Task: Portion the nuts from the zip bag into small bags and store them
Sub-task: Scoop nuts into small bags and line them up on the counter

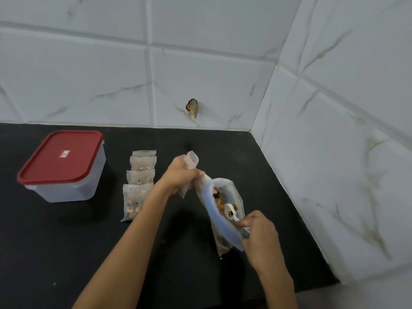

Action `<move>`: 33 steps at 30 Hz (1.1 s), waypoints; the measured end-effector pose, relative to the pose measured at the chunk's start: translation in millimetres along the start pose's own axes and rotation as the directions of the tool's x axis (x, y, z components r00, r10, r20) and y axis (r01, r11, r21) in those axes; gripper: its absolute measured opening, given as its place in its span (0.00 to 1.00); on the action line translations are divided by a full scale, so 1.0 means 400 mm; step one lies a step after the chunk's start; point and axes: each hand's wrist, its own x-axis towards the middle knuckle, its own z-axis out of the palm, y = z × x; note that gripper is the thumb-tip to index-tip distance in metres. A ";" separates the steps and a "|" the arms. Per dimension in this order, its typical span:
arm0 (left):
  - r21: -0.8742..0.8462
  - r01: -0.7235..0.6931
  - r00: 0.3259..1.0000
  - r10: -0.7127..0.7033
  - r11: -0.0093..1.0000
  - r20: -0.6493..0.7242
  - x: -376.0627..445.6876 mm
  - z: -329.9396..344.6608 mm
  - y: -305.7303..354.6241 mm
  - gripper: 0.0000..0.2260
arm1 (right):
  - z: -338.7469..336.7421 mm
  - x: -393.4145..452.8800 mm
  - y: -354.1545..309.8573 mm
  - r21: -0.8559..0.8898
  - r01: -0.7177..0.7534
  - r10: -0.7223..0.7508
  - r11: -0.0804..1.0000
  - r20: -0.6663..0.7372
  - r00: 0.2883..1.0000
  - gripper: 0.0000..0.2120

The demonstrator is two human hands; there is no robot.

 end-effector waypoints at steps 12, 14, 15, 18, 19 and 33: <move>0.369 0.038 0.985 0.028 0.929 -0.172 0.016 0.031 -0.036 0.24 | -0.026 0.033 -0.060 -0.267 -0.123 0.199 0.956 0.281 0.939 0.24; 0.419 0.064 0.961 0.057 0.906 -0.270 -0.013 0.041 -0.014 0.27 | -0.031 0.032 -0.066 -0.318 -0.075 0.179 0.945 0.311 0.933 0.26; 0.419 0.087 0.946 0.057 0.904 -0.320 -0.032 0.047 -0.005 0.29 | -0.033 0.030 -0.061 -0.329 -0.049 0.165 0.943 0.335 0.928 0.26; 0.419 0.132 0.928 0.036 0.898 -0.370 -0.100 0.066 -0.015 0.35 | -0.049 0.021 -0.050 -0.274 0.027 0.056 0.961 0.291 0.955 0.21; 0.427 0.161 0.936 0.000 0.890 -0.352 -0.123 0.076 -0.023 0.37 | -0.054 0.020 -0.042 -0.235 0.068 -0.007 0.970 0.251 0.968 0.19; 0.159 0.316 0.940 -0.285 0.935 -0.190 -0.168 0.111 -0.149 0.25 | -0.031 -0.005 0.015 -0.165 0.360 -0.385 0.918 -0.160 0.909 0.19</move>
